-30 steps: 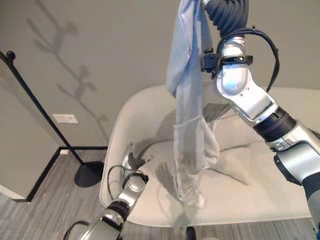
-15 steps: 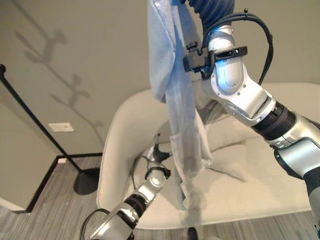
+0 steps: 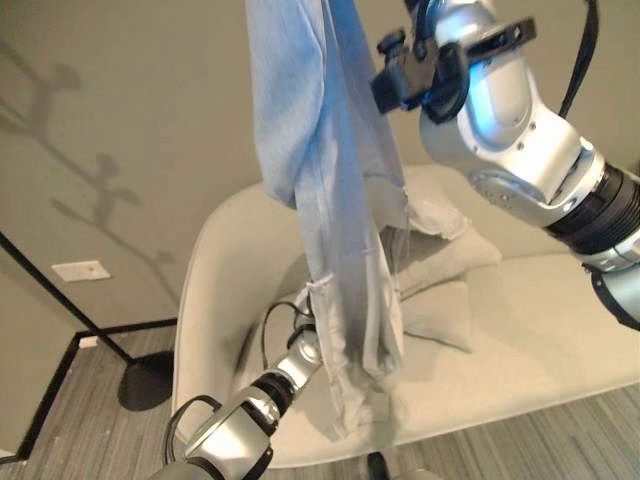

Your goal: Hang the clothes on the sofa on the clothes rack.

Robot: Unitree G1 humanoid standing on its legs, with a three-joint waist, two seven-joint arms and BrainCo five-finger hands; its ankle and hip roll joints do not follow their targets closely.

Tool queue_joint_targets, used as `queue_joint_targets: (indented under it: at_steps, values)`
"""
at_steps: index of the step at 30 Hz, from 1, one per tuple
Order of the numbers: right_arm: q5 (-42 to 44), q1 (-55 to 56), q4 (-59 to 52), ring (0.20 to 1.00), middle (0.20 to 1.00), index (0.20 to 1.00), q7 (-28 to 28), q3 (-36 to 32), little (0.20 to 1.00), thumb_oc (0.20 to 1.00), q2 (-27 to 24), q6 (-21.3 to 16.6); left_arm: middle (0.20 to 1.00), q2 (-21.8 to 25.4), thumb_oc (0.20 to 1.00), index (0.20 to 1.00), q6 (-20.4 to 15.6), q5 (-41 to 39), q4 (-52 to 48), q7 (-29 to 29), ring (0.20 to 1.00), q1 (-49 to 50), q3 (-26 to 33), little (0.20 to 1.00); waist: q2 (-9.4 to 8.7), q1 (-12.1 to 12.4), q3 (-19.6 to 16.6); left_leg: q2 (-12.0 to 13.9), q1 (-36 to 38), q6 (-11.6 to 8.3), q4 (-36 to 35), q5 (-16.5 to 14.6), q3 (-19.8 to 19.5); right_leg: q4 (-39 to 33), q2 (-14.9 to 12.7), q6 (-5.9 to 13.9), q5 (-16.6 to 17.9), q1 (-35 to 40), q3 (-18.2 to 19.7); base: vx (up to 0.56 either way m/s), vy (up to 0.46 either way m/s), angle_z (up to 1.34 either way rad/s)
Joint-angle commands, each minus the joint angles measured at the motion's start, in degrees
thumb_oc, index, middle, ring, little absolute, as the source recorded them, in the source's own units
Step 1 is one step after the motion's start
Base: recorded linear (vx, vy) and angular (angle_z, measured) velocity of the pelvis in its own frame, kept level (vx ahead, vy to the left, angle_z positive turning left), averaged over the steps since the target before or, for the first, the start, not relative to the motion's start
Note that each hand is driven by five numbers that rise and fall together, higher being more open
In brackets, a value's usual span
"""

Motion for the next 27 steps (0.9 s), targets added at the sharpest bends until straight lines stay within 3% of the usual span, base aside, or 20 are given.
queue_joint_targets:
  at_steps: [1,14,27]
  values:
    - [4.30,-8.68,10.75,0.200,0.200,0.200,-0.22,-0.78,0.200,0.200,0.53,-3.28,1.000,0.79,1.000,1.000,-1.64,-1.12,3.87,0.29,1.000,-4.86,0.16,1.000,-1.58,1.55,-1.14,-0.08,0.39,0.99,0.24,-3.31,-2.18,5.79,-2.89,3.88,-6.29,3.75,0.16,0.00,0.000,0.00]
    - [12.86,-13.95,14.53,0.200,0.200,0.200,2.59,1.28,0.200,0.200,-1.20,-4.86,1.000,-0.19,1.000,1.000,-1.35,-4.32,5.76,1.57,1.000,-6.64,0.56,1.000,-2.39,-0.19,-2.61,0.01,0.98,1.04,0.24,-3.77,-1.01,6.09,-2.09,4.12,-6.22,3.71,1.83,0.00,0.001,-0.04]
    - [13.54,-8.33,10.98,0.200,0.200,0.200,2.80,0.41,0.200,0.200,5.13,-2.65,1.000,-6.98,1.000,1.000,-2.09,-10.60,-1.00,-4.01,1.000,-10.62,-4.43,1.000,-1.70,-0.93,-1.79,-0.54,1.13,1.84,0.24,-3.94,-0.80,5.83,-2.09,4.18,-5.62,3.76,3.27,-0.01,0.009,-0.04]
